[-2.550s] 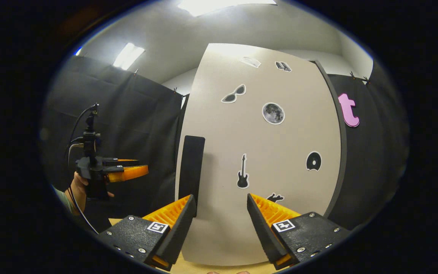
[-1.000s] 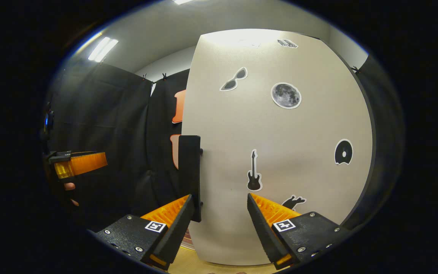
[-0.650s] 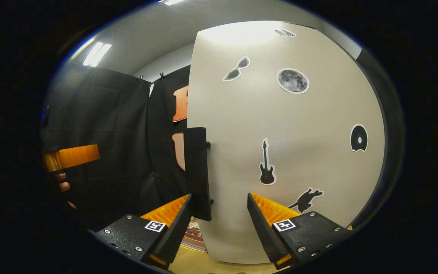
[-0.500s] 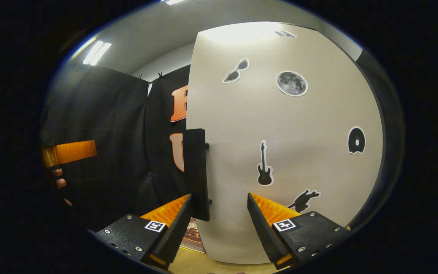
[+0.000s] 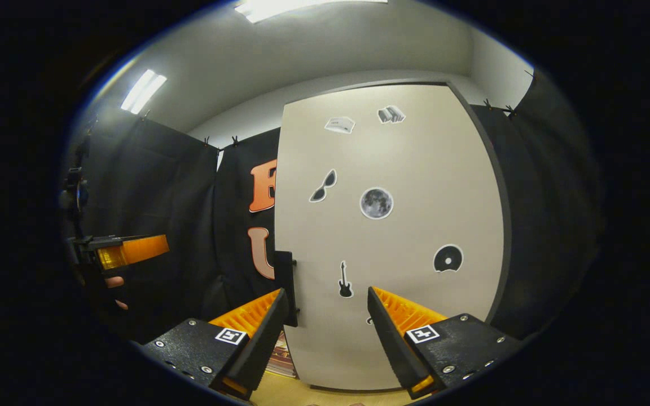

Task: Open the cabinet door with the right hand, grasp the bottle in the cabinet with the left hand and place it on the coaster, then close the cabinet door with the right hand.

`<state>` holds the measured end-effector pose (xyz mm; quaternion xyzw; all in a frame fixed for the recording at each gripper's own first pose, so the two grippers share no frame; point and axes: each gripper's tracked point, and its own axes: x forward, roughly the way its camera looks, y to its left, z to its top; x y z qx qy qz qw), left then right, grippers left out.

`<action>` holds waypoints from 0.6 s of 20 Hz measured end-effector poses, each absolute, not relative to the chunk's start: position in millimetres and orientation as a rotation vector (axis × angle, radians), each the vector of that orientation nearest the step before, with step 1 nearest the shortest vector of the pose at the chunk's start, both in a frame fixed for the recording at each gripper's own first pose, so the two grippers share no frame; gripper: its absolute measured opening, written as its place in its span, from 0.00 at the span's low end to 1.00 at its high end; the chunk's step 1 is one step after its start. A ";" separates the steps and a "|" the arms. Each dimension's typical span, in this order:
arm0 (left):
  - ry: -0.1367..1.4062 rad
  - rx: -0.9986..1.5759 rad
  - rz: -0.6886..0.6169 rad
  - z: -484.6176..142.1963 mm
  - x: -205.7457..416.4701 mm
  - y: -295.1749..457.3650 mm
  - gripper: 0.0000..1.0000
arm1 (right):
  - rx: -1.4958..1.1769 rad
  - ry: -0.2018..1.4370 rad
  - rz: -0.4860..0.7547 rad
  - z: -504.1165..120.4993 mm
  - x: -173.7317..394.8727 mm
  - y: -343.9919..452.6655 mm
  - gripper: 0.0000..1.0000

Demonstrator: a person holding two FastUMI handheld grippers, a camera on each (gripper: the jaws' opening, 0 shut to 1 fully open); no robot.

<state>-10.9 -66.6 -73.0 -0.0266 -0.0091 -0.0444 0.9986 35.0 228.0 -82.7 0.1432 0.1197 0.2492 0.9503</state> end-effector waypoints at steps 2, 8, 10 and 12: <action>-0.031 -0.048 -0.086 -64.5 -20.6 -64.7 0.95 | 0.252 0.242 0.492 -69.7 21.8 205.0 0.88; -0.053 -0.045 -0.070 -28.8 -60.3 -57.4 0.94 | 0.225 0.172 0.411 -16.7 -3.1 132.0 0.92; -0.069 -0.066 -0.081 -12.5 -75.7 -59.8 0.95 | 0.212 0.144 0.399 -2.5 -8.9 110.0 0.92; -0.115 -0.060 -0.066 10.0 -87.8 -53.7 0.96 | 0.233 0.135 0.389 9.8 -16.0 92.9 0.92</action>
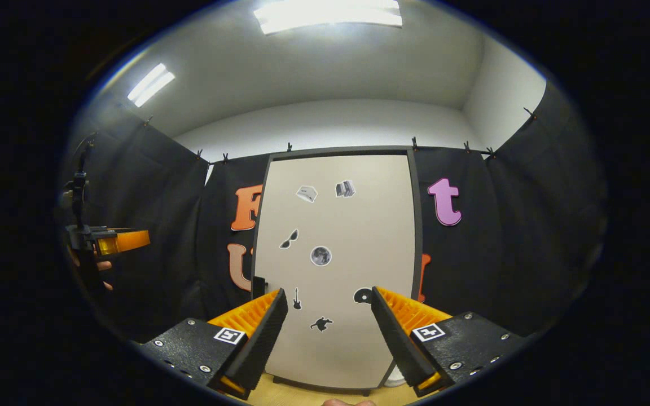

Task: Open the cabinet door with the right hand, grasp the bottle in the cabinet with the left hand and place it on the coaster, then close the cabinet door with the right hand.

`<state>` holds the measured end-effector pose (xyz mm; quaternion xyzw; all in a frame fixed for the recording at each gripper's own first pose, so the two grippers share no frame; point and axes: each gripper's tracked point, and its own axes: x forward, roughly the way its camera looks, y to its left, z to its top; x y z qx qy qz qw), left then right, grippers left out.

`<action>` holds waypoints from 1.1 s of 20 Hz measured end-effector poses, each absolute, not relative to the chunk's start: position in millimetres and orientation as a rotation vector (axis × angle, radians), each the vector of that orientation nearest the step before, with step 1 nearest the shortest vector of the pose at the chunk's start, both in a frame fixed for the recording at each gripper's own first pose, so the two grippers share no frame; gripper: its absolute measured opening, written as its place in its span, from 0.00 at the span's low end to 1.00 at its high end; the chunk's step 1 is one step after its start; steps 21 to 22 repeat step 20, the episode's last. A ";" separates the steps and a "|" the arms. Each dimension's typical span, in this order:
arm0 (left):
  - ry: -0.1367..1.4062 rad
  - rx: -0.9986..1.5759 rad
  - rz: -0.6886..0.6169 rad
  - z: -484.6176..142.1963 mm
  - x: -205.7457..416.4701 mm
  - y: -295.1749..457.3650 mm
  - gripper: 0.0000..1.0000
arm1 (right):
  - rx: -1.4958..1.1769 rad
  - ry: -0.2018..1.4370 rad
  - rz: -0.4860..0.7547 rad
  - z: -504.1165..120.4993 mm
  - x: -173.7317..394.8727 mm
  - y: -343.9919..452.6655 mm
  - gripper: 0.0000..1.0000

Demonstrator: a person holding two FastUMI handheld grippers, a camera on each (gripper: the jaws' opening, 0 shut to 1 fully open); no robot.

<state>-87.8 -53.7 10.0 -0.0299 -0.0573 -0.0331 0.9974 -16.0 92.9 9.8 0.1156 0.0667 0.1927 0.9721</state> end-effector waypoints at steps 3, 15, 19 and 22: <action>-0.155 -0.047 -0.046 25.1 -105.7 -59.9 0.95 | 0.262 0.123 0.358 24.1 -19.9 70.7 0.92; -0.165 0.027 0.037 40.3 -107.7 -51.3 0.95 | 0.195 0.080 0.371 63.4 -42.4 70.2 0.92; -0.171 0.031 0.048 40.1 -104.7 -49.3 0.94 | 0.180 0.069 0.361 64.6 -39.2 72.6 0.92; -0.174 0.029 0.051 40.0 -103.7 -50.1 0.95 | 0.170 0.071 0.352 63.8 -37.5 72.8 0.92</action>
